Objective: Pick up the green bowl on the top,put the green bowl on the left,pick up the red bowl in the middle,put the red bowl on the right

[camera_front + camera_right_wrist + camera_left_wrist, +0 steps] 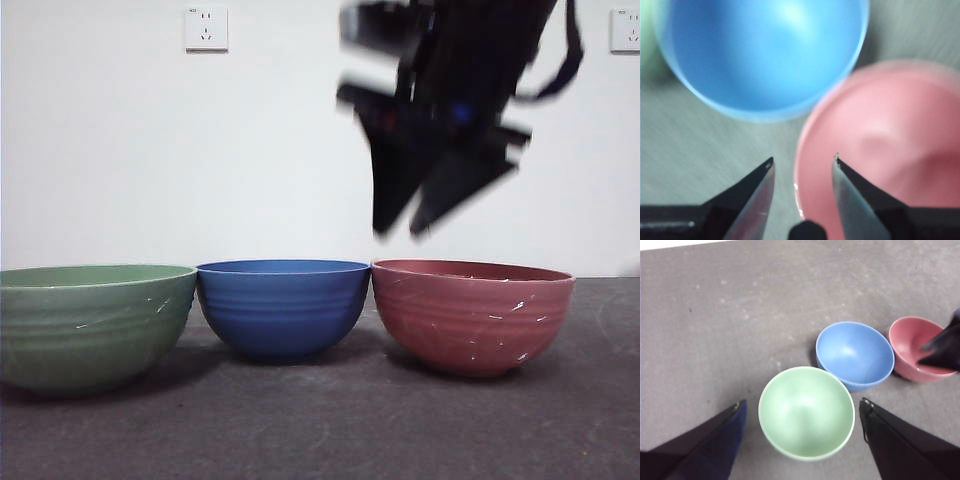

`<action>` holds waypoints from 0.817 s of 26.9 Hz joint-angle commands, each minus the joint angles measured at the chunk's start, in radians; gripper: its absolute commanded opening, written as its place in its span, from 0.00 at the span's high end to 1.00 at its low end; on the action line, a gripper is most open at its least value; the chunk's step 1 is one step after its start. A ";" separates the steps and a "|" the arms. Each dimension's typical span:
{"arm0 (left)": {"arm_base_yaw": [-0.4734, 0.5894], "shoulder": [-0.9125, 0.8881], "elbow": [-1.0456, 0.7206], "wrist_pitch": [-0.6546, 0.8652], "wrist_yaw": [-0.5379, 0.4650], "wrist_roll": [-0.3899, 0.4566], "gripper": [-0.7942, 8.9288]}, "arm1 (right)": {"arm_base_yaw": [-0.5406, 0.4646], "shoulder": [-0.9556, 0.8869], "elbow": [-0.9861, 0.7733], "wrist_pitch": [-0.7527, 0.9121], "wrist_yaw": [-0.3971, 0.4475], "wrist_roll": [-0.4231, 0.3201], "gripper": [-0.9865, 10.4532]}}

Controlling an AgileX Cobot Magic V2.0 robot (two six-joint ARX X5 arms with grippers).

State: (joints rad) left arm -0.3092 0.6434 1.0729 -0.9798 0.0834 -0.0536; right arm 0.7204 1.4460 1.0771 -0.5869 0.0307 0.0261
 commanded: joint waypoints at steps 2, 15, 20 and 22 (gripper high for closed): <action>0.003 -0.002 -0.003 0.084 0.003 -0.007 0.53 | -0.006 -0.199 -0.003 0.077 0.092 -0.041 0.75; 0.003 -0.011 -0.071 0.234 -0.003 0.005 0.93 | -0.216 -0.742 -0.205 0.163 0.153 -0.105 0.92; 0.003 -0.076 -0.221 0.315 -0.003 0.005 0.93 | -0.230 -0.906 -0.399 0.245 0.155 -0.056 0.92; 0.003 -0.121 -0.294 0.375 0.000 0.005 0.93 | -0.230 -0.959 -0.441 0.259 0.156 -0.046 0.92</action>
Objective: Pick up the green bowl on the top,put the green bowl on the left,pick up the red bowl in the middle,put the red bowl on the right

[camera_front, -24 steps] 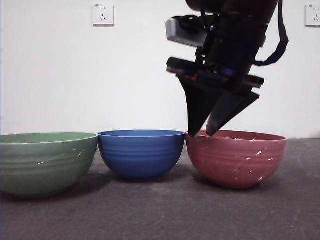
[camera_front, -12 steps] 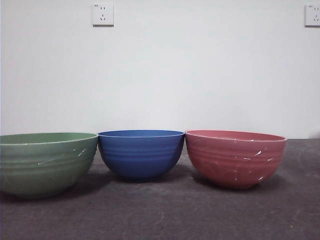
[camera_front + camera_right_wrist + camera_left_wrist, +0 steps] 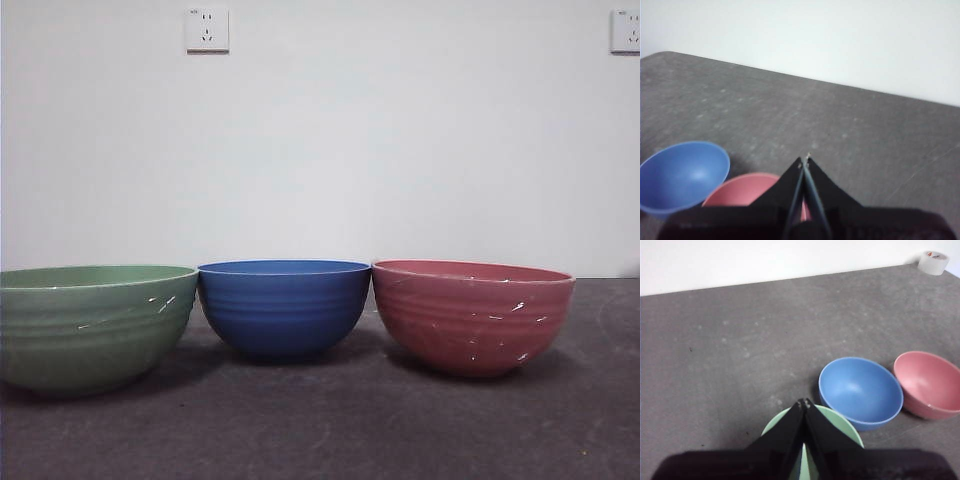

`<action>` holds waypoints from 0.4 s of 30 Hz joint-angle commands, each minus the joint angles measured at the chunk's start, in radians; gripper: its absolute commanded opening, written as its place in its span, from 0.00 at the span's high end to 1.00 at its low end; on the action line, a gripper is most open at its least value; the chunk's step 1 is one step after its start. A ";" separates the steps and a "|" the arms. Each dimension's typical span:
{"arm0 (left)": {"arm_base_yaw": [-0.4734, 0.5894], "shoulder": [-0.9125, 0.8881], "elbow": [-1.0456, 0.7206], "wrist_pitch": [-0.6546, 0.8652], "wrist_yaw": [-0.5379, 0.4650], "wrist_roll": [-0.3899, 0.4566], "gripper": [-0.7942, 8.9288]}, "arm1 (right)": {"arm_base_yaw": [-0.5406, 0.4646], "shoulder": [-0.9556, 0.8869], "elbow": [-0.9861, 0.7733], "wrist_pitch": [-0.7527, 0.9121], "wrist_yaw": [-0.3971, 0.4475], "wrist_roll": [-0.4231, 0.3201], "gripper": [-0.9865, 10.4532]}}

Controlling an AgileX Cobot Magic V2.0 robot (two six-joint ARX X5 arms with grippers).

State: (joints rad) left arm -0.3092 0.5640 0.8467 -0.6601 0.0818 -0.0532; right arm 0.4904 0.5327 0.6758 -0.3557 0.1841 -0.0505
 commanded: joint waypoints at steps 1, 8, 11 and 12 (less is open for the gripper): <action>0.003 -0.058 -0.093 0.074 0.007 0.004 0.93 | 0.000 -0.056 -0.046 0.026 0.005 0.031 0.92; 0.003 -0.066 -0.121 0.000 0.001 -0.006 0.92 | 0.001 -0.062 -0.046 0.029 0.058 0.045 0.91; 0.003 -0.061 -0.121 -0.023 0.001 -0.006 0.92 | 0.001 -0.062 -0.046 0.023 0.059 0.045 0.91; 0.003 -0.060 -0.121 -0.027 0.001 -0.006 0.92 | 0.001 -0.062 -0.046 0.023 0.059 0.045 0.91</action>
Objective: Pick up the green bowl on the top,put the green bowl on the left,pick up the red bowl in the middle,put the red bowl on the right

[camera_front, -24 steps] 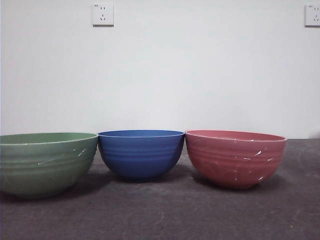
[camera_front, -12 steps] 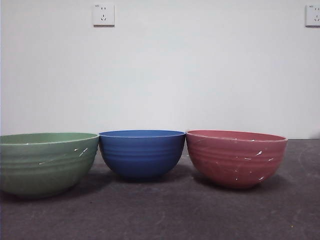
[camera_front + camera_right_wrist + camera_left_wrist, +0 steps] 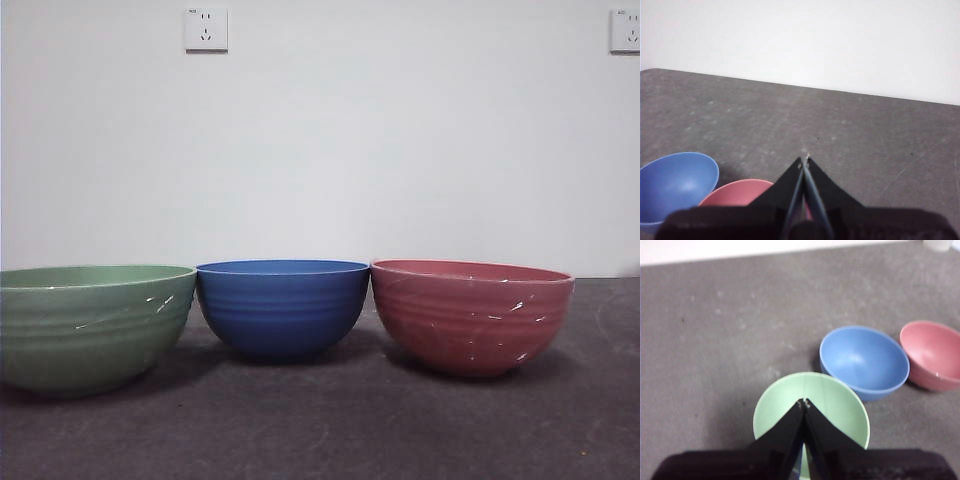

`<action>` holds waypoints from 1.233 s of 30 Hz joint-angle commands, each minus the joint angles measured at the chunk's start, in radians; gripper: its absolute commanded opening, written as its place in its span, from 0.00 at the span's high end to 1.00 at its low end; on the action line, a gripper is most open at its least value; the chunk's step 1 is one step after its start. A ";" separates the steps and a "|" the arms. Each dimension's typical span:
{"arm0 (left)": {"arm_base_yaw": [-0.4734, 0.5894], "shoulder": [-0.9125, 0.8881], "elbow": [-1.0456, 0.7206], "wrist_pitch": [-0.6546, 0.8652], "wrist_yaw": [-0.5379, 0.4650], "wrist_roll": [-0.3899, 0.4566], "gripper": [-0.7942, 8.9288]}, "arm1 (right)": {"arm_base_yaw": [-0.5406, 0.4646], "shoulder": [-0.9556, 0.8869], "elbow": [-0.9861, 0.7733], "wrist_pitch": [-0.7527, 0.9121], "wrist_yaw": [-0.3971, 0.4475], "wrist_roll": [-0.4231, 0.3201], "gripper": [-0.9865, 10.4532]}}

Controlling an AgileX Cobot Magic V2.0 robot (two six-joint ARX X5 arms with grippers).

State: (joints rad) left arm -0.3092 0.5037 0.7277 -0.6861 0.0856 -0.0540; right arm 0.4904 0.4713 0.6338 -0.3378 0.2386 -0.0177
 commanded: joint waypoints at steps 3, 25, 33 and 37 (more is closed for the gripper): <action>0.003 0.000 -0.002 -0.003 -0.003 -0.006 0.92 | 0.001 0.000 -0.004 0.004 0.004 0.013 0.91; 0.237 -0.442 -0.520 0.464 -0.156 0.079 0.92 | 0.002 0.000 -0.004 -0.010 0.003 0.013 0.91; 0.245 -0.443 -0.668 0.502 -0.152 0.046 0.92 | 0.002 0.000 -0.004 -0.010 0.003 0.013 0.91; 0.250 -0.460 -0.686 0.491 -0.129 0.047 0.92 | 0.002 0.000 -0.004 -0.011 0.004 0.013 0.91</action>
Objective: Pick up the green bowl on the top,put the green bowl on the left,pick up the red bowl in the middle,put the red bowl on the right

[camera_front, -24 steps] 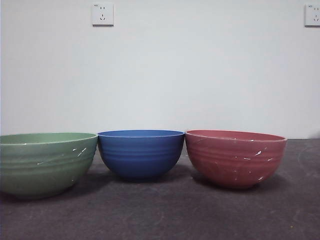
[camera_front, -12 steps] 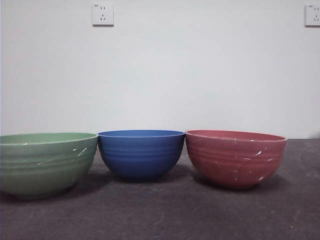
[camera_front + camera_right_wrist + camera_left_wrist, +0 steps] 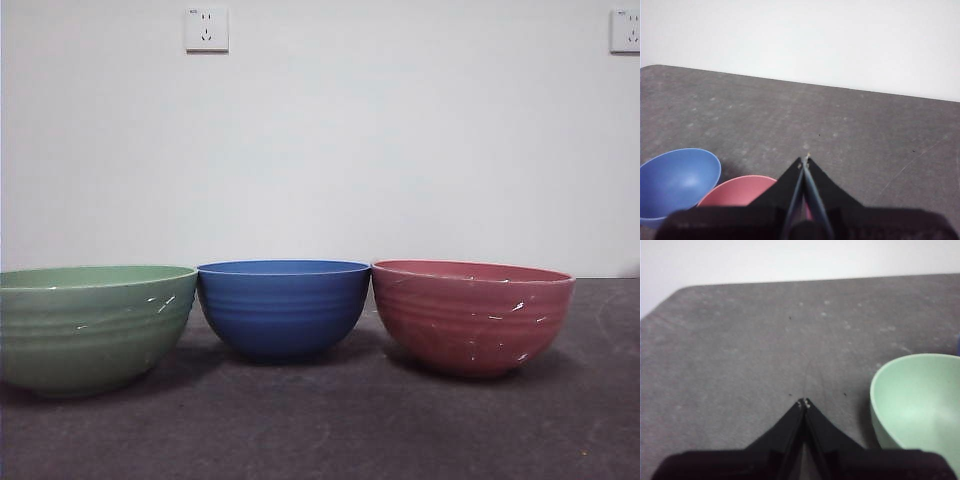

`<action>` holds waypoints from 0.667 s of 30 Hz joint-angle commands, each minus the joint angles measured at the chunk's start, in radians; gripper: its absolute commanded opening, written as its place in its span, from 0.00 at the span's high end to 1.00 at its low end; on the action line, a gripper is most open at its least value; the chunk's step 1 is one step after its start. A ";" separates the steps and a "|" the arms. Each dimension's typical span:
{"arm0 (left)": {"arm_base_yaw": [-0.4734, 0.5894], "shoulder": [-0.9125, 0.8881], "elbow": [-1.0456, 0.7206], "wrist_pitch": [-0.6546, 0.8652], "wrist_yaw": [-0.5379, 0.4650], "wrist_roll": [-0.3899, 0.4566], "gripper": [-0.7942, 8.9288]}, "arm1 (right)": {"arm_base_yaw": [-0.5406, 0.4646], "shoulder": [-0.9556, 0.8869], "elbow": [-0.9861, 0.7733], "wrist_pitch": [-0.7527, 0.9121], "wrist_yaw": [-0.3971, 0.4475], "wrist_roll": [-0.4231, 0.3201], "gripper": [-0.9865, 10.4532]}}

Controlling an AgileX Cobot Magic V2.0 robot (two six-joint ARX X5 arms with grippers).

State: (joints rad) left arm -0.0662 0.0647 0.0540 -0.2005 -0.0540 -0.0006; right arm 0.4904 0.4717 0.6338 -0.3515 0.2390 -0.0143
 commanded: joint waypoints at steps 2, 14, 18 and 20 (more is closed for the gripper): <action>0.014 -0.055 -0.018 -0.018 0.010 -0.006 0.92 | 0.002 -0.001 -0.004 0.003 0.003 0.009 0.91; 0.034 -0.063 -0.022 -0.065 0.009 0.000 0.92 | 0.002 -0.001 -0.004 -0.003 0.003 0.009 0.91; 0.034 -0.063 -0.022 -0.065 0.009 0.000 0.92 | 0.002 -0.001 -0.004 -0.003 0.003 0.009 0.91; 0.034 -0.063 -0.022 -0.065 0.009 0.000 0.92 | 0.002 -0.001 -0.004 -0.003 0.003 0.009 0.91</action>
State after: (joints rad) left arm -0.0353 0.0048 0.0444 -0.2604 -0.0437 -0.0006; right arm 0.4904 0.4717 0.6338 -0.3595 0.2390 -0.0143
